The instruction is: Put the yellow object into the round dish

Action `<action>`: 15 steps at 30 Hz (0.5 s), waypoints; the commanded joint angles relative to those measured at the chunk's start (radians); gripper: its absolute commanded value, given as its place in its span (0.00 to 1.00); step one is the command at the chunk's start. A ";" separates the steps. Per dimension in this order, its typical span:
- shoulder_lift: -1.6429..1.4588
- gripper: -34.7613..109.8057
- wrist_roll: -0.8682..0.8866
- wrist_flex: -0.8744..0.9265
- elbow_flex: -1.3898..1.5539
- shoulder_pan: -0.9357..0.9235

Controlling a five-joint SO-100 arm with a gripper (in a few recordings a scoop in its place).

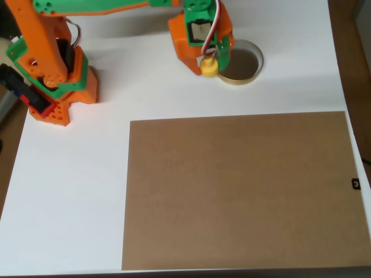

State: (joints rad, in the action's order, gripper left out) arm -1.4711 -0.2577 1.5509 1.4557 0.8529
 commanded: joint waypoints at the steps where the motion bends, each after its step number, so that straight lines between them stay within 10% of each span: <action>1: -0.003 0.24 -0.012 0.032 -0.100 0.048; 15: 0.183 0.24 -0.020 0.067 -0.307 0.181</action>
State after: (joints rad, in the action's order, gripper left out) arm -1.2747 -0.2500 1.5969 1.2364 1.0078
